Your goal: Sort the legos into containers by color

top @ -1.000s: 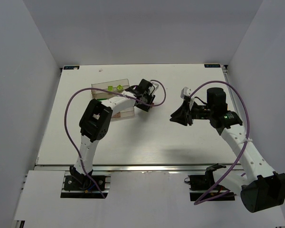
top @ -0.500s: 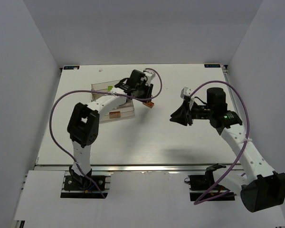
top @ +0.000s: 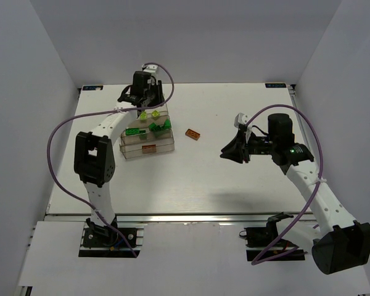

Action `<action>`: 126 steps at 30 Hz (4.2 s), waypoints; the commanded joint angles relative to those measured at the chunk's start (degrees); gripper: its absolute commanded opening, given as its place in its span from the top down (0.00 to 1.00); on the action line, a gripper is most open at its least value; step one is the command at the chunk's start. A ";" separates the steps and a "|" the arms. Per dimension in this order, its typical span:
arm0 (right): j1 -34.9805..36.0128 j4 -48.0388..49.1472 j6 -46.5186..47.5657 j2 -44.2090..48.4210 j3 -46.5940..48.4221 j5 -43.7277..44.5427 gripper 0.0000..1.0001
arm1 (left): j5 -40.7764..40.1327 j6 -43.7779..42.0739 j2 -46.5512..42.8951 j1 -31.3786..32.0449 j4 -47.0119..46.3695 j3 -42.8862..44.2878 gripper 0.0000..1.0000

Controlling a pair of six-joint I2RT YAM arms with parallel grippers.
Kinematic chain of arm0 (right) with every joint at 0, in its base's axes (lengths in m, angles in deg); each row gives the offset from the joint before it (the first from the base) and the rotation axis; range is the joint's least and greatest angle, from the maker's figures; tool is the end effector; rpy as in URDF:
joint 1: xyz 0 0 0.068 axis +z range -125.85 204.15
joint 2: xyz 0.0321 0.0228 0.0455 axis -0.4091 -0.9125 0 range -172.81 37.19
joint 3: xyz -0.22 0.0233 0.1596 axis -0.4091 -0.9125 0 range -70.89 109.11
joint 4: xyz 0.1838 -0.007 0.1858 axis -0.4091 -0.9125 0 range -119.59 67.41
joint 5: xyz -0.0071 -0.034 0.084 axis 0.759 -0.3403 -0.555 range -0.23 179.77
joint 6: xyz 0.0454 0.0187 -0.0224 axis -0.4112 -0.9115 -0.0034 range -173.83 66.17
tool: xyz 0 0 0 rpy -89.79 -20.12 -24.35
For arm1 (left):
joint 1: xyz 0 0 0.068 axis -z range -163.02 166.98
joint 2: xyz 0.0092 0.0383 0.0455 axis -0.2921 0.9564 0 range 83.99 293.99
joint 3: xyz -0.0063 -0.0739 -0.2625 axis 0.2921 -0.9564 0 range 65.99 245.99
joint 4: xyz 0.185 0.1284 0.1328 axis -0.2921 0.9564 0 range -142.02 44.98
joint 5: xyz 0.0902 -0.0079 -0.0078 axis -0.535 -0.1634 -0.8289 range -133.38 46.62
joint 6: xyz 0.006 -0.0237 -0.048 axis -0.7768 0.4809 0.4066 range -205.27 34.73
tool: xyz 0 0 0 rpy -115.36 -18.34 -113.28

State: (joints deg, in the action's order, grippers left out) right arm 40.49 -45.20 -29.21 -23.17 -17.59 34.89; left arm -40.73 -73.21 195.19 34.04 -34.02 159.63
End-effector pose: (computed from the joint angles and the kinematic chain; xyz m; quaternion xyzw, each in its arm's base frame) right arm 0.2048 0.0905 0.3255 -0.4854 0.6378 0.3651 0.4736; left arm 0.4356 -0.1354 0.2793 0.0493 0.8877 -0.1349 0.4374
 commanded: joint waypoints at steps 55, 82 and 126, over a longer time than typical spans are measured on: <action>-0.87 -0.24 1.31 -0.10 0.49 -1.03 0.68 | -9.16 -2.21 2.38 -2.29 -0.58 2.96 0.39; 17.67 1.17 -3.08 -48.34 36.42 43.24 0.11 | 0.86 13.44 -51.78 -2.38 -25.20 -38.88 0.02; 14.42 -5.95 -1.51 -73.23 54.89 40.99 0.31 | 3.76 11.94 -52.49 -2.38 -28.19 -41.18 0.02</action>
State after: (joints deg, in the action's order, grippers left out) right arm 54.65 -49.75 -30.41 -94.88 34.91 78.02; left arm -37.95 -60.73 142.84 31.99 -61.12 118.93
